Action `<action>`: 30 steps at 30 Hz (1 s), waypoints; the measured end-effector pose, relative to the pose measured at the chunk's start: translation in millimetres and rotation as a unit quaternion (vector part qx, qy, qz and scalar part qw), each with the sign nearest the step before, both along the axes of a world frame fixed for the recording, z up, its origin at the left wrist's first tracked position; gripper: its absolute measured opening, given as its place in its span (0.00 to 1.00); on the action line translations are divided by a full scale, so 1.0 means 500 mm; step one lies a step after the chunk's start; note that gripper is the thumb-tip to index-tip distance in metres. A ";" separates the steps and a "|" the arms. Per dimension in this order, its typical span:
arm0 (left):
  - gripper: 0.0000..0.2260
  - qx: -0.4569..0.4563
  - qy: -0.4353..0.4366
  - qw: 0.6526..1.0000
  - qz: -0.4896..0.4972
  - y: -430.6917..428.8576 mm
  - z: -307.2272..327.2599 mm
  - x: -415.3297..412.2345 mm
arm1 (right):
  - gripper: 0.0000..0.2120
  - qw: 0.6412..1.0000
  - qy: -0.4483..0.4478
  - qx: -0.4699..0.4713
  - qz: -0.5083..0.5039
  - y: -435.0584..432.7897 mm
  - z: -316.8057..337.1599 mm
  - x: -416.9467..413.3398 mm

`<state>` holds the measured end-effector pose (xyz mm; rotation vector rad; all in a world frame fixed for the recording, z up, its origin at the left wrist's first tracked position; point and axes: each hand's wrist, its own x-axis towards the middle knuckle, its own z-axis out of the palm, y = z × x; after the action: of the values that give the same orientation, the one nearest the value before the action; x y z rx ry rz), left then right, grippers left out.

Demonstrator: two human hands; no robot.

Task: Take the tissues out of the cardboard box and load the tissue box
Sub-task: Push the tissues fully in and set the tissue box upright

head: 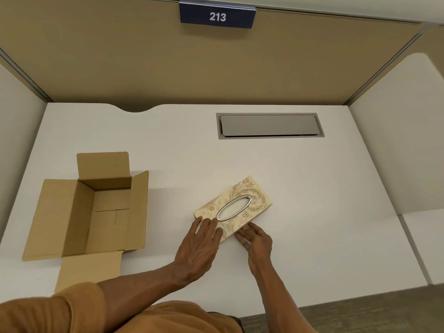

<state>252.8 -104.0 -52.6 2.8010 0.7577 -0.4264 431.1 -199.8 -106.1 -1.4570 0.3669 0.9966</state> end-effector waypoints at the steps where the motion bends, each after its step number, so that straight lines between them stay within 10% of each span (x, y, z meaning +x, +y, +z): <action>1: 0.32 0.000 0.001 1.000 -0.002 -0.001 -0.001 0.001 | 0.19 1.000 0.002 0.002 -0.003 -0.002 -0.002 -0.001; 13: 0.33 -0.001 0.002 1.000 0.002 -0.012 -0.016 -0.004 | 0.26 0.984 -0.160 -0.055 0.054 -0.013 0.018 0.014; 22: 0.38 0.013 -0.009 0.999 0.030 0.035 -0.003 -0.022 | 0.36 0.796 -0.534 -0.151 0.242 -0.006 0.030 0.040; 30: 0.30 0.057 -0.020 0.998 0.023 0.101 -0.010 -0.021 | 0.29 0.673 -0.621 -0.156 0.370 -0.007 0.012 0.037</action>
<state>242.1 -53.7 -57.7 2.8811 0.8631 -0.3264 449.7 -203.1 -100.0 -2.3089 -1.2064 0.2808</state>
